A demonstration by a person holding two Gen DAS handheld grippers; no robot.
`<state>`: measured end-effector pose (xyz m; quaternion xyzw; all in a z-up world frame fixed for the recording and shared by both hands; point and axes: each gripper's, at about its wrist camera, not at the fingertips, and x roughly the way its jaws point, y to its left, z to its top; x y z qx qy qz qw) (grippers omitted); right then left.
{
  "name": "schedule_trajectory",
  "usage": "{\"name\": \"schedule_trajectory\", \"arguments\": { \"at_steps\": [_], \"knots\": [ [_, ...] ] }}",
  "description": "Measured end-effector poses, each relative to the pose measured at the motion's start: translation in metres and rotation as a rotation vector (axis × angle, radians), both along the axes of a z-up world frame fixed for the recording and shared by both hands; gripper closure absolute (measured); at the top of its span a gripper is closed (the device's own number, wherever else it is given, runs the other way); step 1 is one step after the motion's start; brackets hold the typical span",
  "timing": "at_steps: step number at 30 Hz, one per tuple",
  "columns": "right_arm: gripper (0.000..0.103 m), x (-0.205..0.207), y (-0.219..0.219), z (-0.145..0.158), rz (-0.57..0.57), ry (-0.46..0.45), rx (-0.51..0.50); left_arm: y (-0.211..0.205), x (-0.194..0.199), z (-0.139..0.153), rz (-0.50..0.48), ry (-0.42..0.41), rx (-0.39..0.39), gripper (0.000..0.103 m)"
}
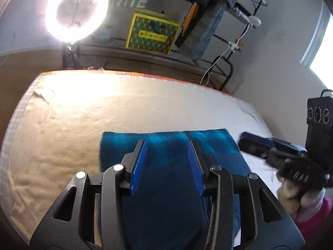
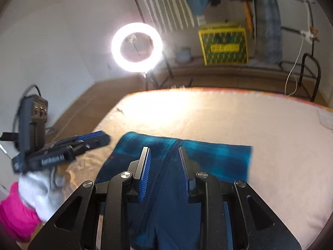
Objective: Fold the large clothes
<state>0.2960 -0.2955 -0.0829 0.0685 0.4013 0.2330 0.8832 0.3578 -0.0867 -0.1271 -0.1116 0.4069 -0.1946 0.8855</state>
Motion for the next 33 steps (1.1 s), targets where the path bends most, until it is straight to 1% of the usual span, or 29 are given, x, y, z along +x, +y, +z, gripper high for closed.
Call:
{"name": "schedule_trajectory", "arguments": {
  "at_steps": [2,4,6,7,8,10,12,14,18,20,22,23,24,27,28,30,32,33],
  "knots": [
    [0.078,0.015,0.008,-0.016,0.011,0.033,-0.006,-0.008,0.011,-0.010,0.002,0.014,0.014,0.062],
    [0.078,0.025,0.009,-0.032,0.013,0.068,-0.015,-0.012,0.023,-0.025,0.011,0.030,0.047,0.062],
    [0.078,0.028,0.003,-0.051,0.016,0.104,-0.030,-0.014,0.034,-0.046,0.023,0.062,0.080,0.062],
    [0.078,0.031,0.004,-0.063,0.011,0.119,-0.059,-0.014,0.036,-0.056,0.022,0.073,0.092,0.062],
    [0.078,0.033,0.002,-0.066,0.012,0.122,-0.072,-0.015,0.037,-0.062,0.021,0.076,0.105,0.062],
    [0.080,0.037,0.001,-0.080,0.018,0.140,-0.086,-0.019,0.036,-0.085,0.008,0.088,0.131,0.062],
    [0.080,0.039,0.004,-0.089,0.025,0.155,-0.106,-0.018,0.036,-0.099,0.016,0.087,0.113,0.060],
    [0.080,0.040,0.007,-0.097,0.034,0.133,-0.132,-0.015,0.036,-0.106,0.027,0.067,0.082,0.060],
    [0.080,0.042,0.000,-0.098,0.030,0.151,-0.082,-0.013,0.032,-0.105,0.019,0.047,0.086,0.060],
    [0.080,0.039,-0.003,-0.089,0.035,0.160,-0.079,-0.008,0.029,-0.093,0.012,0.063,0.084,0.060],
    [0.080,0.029,-0.010,-0.073,0.027,0.148,-0.060,0.001,0.018,-0.078,0.031,0.066,0.061,0.060],
    [0.079,0.021,-0.014,-0.066,0.030,0.131,-0.054,0.007,0.007,-0.067,0.027,0.054,0.031,0.060],
    [0.079,0.012,-0.019,-0.059,0.035,0.119,-0.047,0.011,-0.003,-0.060,0.017,0.044,0.021,0.060],
    [0.078,-0.023,-0.033,-0.050,0.050,0.104,-0.042,0.013,-0.041,-0.047,-0.027,0.013,0.038,0.060],
    [0.078,-0.034,-0.038,-0.051,0.051,0.106,-0.047,0.014,-0.054,-0.047,-0.039,0.016,0.043,0.060],
    [0.078,-0.053,-0.049,-0.059,0.040,0.124,-0.054,0.014,-0.067,-0.053,-0.050,0.032,0.043,0.060],
    [0.078,-0.061,-0.056,-0.070,0.022,0.149,-0.076,0.012,-0.077,-0.070,-0.063,0.064,0.068,0.060],
    [0.078,-0.064,-0.059,-0.077,0.014,0.164,-0.087,0.012,-0.078,-0.077,-0.059,0.066,0.074,0.060]
  ]
}}
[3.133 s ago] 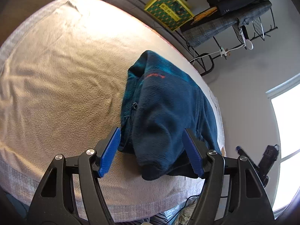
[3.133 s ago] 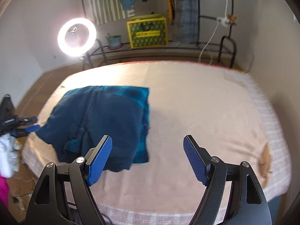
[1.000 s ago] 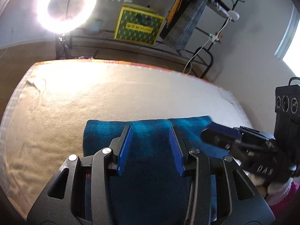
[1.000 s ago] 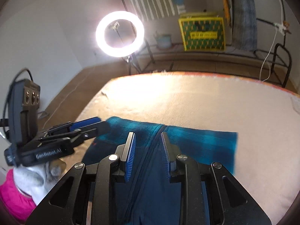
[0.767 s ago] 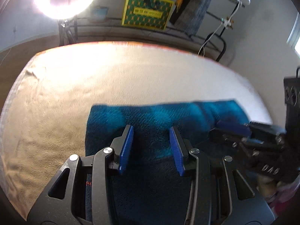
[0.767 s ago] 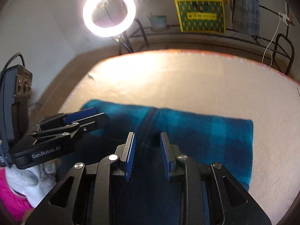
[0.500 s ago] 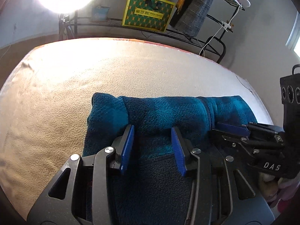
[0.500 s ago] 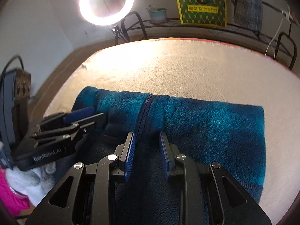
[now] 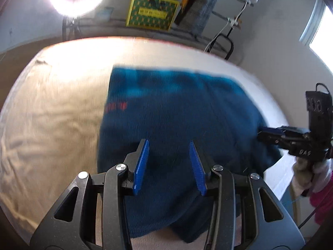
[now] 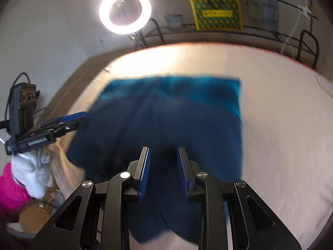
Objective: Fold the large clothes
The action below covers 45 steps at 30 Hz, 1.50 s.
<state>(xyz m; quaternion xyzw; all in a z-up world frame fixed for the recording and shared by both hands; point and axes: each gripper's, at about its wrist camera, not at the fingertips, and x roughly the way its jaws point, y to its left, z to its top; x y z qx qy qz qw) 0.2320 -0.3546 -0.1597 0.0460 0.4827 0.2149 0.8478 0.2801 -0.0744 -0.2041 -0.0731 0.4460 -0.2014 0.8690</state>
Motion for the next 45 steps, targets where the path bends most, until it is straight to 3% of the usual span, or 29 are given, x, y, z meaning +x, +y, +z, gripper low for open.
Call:
{"name": "schedule_trajectory", "arguments": {
  "at_steps": [3,6,9,13,15,16,17,18,19,23,26,35,40,45],
  "knots": [
    [0.078,-0.007,-0.005,-0.014,-0.015,0.022,0.015,-0.002,-0.002,-0.010,0.013,-0.016,-0.003,0.060],
    [0.078,-0.011,0.001,-0.025,-0.007,0.003,-0.014,-0.012,-0.004,-0.021,-0.009,-0.050,0.051,0.060],
    [0.078,-0.009,-0.001,-0.027,-0.024,0.017,0.017,-0.013,-0.007,-0.015,-0.013,-0.050,0.068,0.060],
    [0.077,-0.014,-0.011,-0.008,0.002,0.030,0.035,0.012,-0.013,0.010,0.004,-0.026,-0.025,0.059],
    [0.073,-0.018,-0.021,0.004,-0.006,0.006,0.059,0.034,-0.014,0.020,0.049,-0.019,-0.102,0.044],
    [0.067,-0.020,-0.029,0.012,-0.015,-0.012,0.076,0.042,-0.013,0.023,0.065,-0.012,-0.128,0.029],
    [0.050,-0.023,-0.034,0.015,-0.023,-0.028,0.082,0.055,-0.010,0.025,0.093,0.006,-0.173,0.024],
    [0.036,-0.023,-0.038,0.020,-0.032,-0.049,0.082,0.067,-0.006,0.025,0.117,0.036,-0.223,0.024],
    [0.033,-0.022,-0.043,0.024,-0.043,-0.073,0.074,0.077,0.000,0.023,0.136,0.075,-0.266,0.024],
    [0.029,-0.008,-0.057,0.018,-0.057,-0.047,0.093,0.104,0.021,0.001,0.171,0.218,-0.408,0.024],
    [0.028,0.009,-0.067,0.004,-0.067,0.020,0.168,0.109,0.036,-0.020,0.169,0.303,-0.479,0.024],
    [0.028,0.040,-0.080,-0.048,-0.085,0.189,0.317,0.103,0.057,-0.059,0.149,0.412,-0.553,0.024],
    [0.026,0.045,-0.082,-0.065,-0.100,0.235,0.403,0.105,0.063,-0.064,0.145,0.397,-0.593,0.024],
    [0.026,0.046,-0.076,-0.069,-0.090,0.240,0.459,0.097,0.073,-0.061,0.139,0.382,-0.556,0.034]
  ]
}}
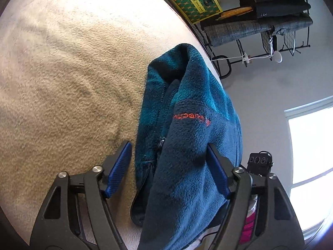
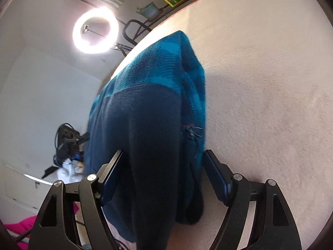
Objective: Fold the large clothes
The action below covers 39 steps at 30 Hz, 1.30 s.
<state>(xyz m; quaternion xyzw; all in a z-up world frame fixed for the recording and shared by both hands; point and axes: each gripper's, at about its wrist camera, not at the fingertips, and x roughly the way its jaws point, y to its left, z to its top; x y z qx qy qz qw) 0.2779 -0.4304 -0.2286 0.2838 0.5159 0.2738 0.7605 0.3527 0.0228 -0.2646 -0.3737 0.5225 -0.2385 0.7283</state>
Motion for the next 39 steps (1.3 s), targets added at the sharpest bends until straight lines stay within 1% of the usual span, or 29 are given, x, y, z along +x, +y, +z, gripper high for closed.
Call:
{"name": "schedule_trajectory", "arguments": {
  "at_steps": [3,5,6,7,8,9,12,15,19,25,31,35,39],
  "knots": [
    [0.026,-0.003,0.006,0.001,0.012,-0.006,0.002,-0.005,0.003,0.000,0.006,0.003,0.009,0.038],
    [0.030,-0.004,0.006,0.001,0.011,-0.003,0.007,-0.006,0.003,0.000,0.008,0.005,0.020,0.043],
    [0.037,-0.006,0.007,0.001,0.012,-0.003,0.003,-0.008,0.004,0.001,0.008,0.003,0.030,0.045],
    [0.042,-0.005,0.007,0.001,0.019,-0.002,0.003,-0.011,0.005,0.003,0.007,0.000,0.038,0.048],
    [0.051,-0.005,0.007,0.002,0.024,-0.005,-0.004,-0.014,0.005,0.006,0.005,-0.009,0.056,0.051],
    [0.056,-0.007,0.010,0.006,0.028,-0.014,-0.025,-0.014,0.004,0.009,0.005,-0.015,0.071,0.052],
    [0.066,-0.008,0.014,0.017,0.041,-0.047,-0.088,-0.020,0.001,0.018,0.008,-0.040,0.120,0.058],
    [0.071,-0.010,0.015,0.027,0.045,-0.068,-0.136,-0.027,-0.002,0.028,0.013,-0.068,0.164,0.062],
    [0.073,-0.016,0.025,0.047,0.066,-0.113,-0.230,-0.032,-0.009,0.041,0.019,-0.104,0.192,0.065],
    [0.075,-0.025,0.041,0.074,0.108,-0.178,-0.343,-0.041,-0.019,0.060,0.002,-0.156,0.226,0.069],
    [0.076,-0.033,0.043,0.093,0.129,-0.219,-0.431,-0.055,-0.027,0.071,-0.028,-0.188,0.235,0.071],
    [0.077,-0.038,0.043,0.103,0.128,-0.239,-0.463,-0.066,-0.029,0.079,-0.049,-0.212,0.240,0.072],
    [0.077,-0.043,0.044,0.115,0.110,-0.261,-0.514,-0.085,-0.034,0.095,-0.077,-0.266,0.275,0.072]
  ]
}}
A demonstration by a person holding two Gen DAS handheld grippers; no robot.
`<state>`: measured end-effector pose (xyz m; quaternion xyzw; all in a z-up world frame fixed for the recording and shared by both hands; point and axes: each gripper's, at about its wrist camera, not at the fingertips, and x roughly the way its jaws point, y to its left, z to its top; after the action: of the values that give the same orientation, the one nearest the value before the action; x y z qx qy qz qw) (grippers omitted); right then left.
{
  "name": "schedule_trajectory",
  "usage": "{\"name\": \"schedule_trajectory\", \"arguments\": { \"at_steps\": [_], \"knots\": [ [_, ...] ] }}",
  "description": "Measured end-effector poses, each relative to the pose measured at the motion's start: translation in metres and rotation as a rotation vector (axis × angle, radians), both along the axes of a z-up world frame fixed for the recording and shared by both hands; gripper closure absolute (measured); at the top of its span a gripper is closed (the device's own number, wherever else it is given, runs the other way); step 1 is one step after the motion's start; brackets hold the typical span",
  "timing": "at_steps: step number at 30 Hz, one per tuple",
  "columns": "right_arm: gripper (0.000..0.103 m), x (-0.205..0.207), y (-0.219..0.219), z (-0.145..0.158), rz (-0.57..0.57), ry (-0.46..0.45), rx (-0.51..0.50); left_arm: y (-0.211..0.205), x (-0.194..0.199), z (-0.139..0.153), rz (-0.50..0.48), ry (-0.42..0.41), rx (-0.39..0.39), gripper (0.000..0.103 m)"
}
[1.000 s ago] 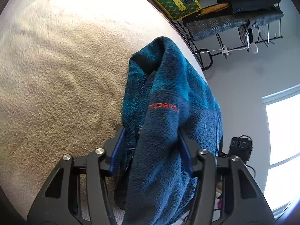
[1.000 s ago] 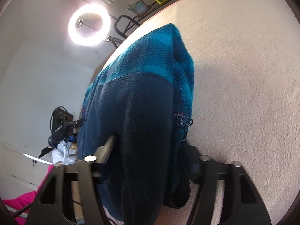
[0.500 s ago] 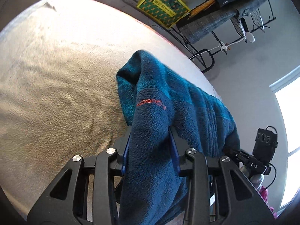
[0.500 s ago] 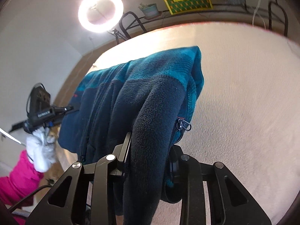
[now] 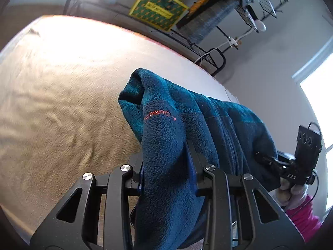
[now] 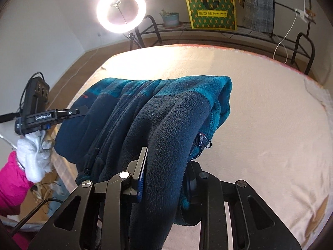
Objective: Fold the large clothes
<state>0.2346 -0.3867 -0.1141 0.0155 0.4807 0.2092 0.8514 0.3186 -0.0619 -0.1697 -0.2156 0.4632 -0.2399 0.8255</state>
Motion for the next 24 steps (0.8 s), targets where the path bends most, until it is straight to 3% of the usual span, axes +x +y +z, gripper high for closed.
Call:
{"name": "schedule_trajectory", "arguments": {
  "at_steps": [14,24],
  "knots": [
    [0.078,-0.026,-0.005,0.038,-0.037,-0.140,-0.186,-0.060,0.012,0.025,-0.079,-0.074,0.010,0.073],
    [0.078,0.000,-0.061,0.039,-0.079,-0.162,-0.233,-0.142,0.055,0.028,-0.155,-0.100,0.023,0.074]
  ]
}}
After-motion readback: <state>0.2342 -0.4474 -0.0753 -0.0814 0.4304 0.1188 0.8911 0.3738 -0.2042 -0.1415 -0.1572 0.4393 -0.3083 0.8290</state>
